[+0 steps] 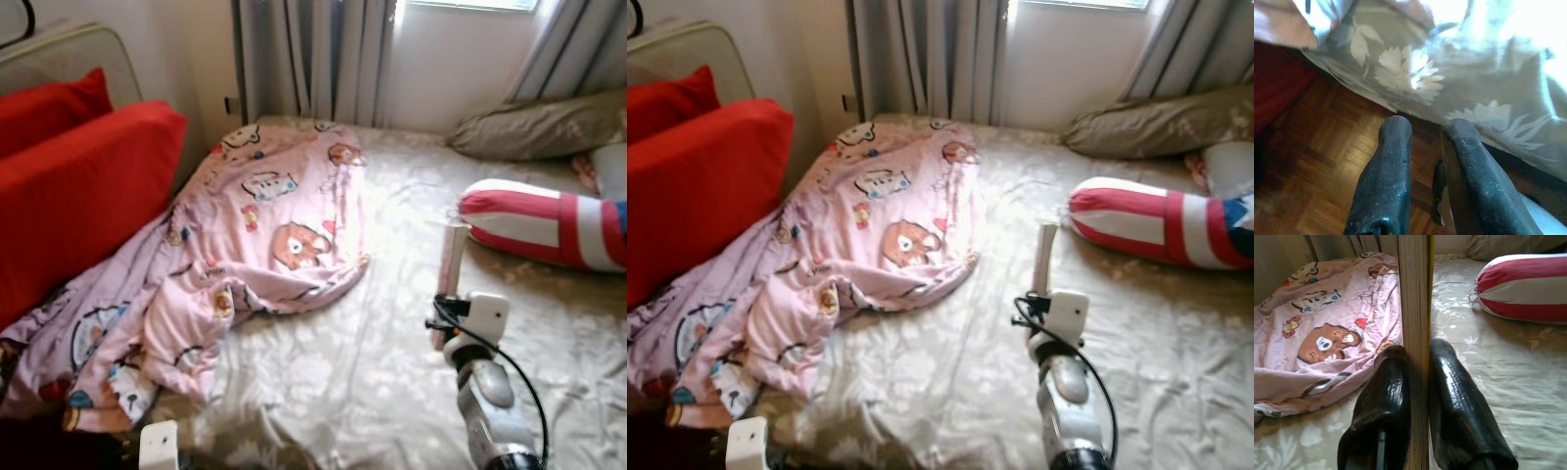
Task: Clean up the room
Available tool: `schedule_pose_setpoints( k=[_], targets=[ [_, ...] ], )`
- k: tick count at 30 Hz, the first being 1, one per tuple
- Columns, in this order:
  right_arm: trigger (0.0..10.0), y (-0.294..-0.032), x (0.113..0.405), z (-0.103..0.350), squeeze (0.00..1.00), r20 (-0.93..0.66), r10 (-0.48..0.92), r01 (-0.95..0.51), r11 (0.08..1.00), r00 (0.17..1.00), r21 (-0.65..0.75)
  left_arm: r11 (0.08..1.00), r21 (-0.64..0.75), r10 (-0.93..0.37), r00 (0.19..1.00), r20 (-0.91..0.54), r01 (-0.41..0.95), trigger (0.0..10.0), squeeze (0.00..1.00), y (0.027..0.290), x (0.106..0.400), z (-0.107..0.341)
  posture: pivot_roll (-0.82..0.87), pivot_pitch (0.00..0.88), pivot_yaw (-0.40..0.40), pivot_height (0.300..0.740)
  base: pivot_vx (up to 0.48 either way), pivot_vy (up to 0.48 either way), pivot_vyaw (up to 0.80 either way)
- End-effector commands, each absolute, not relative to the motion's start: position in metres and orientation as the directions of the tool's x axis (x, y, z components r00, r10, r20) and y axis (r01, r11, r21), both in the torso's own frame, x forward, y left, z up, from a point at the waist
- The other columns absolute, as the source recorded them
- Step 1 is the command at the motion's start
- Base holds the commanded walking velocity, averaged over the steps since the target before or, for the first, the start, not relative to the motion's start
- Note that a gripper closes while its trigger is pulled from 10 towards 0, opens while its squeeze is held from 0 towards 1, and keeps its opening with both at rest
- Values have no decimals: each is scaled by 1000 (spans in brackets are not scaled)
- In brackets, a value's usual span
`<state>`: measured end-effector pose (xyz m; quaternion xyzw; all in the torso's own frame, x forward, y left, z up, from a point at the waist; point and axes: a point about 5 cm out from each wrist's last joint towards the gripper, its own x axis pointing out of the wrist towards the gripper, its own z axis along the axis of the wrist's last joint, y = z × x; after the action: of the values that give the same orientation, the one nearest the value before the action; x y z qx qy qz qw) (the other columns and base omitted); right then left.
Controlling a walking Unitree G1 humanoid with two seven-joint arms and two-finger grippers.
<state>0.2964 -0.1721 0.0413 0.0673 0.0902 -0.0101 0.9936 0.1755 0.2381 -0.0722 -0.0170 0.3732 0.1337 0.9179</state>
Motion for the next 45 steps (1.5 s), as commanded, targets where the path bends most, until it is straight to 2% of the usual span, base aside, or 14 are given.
schedule_pose_setpoints(
  k=[1,14,23,45],
  targets=[
    [10000,-183,300,50,0,-139,-42,58,992,989,110,966,61,222,678,-701,-252,10000,0,233,173,-75,31,0,24,740,0,-461,0],
    [10000,-186,300,50,0,-146,-65,82,990,987,114,966,57,219,677,-702,-254,10000,0,233,173,-75,29,0,24,740,0,-461,0],
    [10000,-185,300,49,0,-147,-57,74,991,987,112,966,56,217,677,-704,-251,10000,0,232,173,-75,27,0,23,740,0,-459,-722],
    [10000,-180,300,45,0,-168,-19,38,993,986,109,965,46,216,675,-706,-260,10000,0,233,173,-75,28,0,21,740,0,0,0]
  ],
)
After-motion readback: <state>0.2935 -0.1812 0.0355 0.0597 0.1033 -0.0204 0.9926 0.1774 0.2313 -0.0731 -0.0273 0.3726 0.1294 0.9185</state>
